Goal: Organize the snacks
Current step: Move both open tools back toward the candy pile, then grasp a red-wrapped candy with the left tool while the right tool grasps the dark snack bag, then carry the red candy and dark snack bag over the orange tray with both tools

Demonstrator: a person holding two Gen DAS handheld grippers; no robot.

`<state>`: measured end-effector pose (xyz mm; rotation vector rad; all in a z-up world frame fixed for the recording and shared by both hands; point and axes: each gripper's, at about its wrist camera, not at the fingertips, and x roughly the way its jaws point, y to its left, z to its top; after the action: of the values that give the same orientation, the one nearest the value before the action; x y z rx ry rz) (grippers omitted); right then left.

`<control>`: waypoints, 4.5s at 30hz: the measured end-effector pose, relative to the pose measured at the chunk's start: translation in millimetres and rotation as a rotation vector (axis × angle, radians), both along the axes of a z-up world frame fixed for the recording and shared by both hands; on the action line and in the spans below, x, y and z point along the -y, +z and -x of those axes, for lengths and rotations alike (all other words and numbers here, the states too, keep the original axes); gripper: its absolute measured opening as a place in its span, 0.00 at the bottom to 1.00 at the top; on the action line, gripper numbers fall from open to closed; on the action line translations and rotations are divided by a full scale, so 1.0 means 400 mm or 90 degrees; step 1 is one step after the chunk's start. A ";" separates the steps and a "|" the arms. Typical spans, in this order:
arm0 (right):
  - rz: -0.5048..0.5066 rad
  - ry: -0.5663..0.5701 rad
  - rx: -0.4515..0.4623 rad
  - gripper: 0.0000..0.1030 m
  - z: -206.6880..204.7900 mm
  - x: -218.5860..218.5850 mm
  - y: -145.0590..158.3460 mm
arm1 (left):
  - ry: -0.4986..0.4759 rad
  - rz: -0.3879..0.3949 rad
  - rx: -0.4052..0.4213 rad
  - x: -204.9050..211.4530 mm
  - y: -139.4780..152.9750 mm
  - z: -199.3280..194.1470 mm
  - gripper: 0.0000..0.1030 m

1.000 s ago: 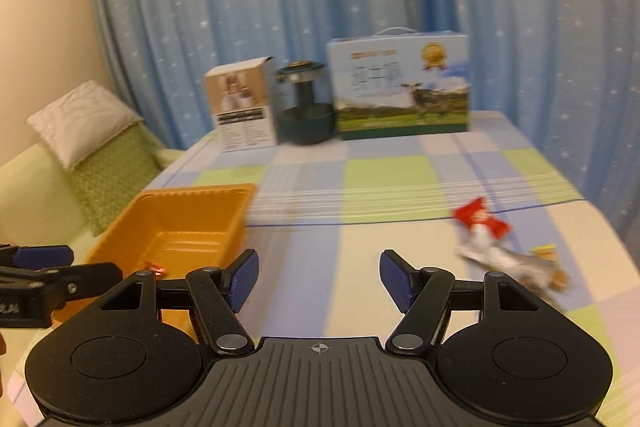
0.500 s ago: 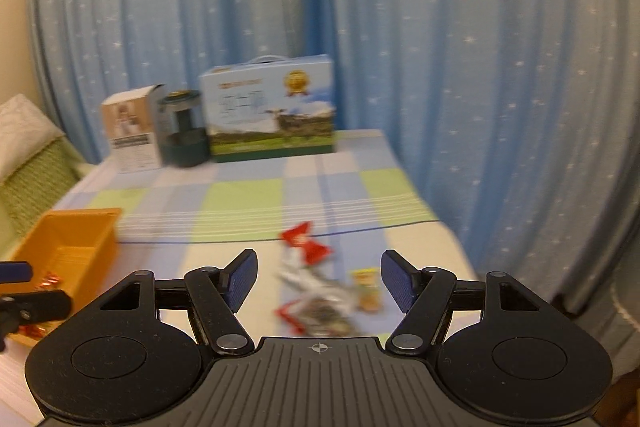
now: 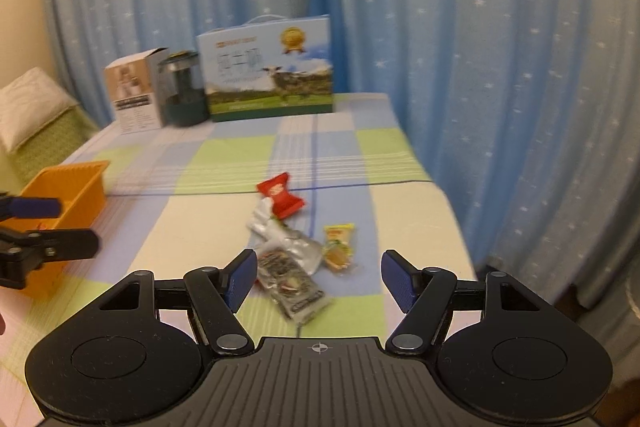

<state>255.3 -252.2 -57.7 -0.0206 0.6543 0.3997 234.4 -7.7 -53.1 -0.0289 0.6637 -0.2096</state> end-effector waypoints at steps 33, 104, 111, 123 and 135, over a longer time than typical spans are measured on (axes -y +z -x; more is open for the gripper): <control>0.047 0.046 -0.086 0.37 -0.130 -0.046 -0.155 | -0.043 -0.017 -0.086 0.065 -0.151 -0.125 0.96; -0.018 -0.005 -0.050 0.37 0.047 -0.094 0.063 | -0.013 0.024 -0.032 0.007 0.010 0.031 0.18; -0.030 0.031 -0.044 0.37 0.098 -0.183 0.130 | 0.024 0.021 -0.017 -0.081 0.075 0.130 0.18; -0.056 0.108 -0.044 0.37 0.189 -0.353 0.170 | 0.093 0.001 -0.010 -0.232 0.132 0.272 0.18; -0.049 0.179 -0.052 0.37 0.235 -0.507 0.151 | 0.152 -0.012 -0.011 -0.384 0.151 0.346 0.18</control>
<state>161.2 -49.4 2.8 -0.0236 0.7178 0.6996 95.8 145.8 7.3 -0.0916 0.6735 0.0260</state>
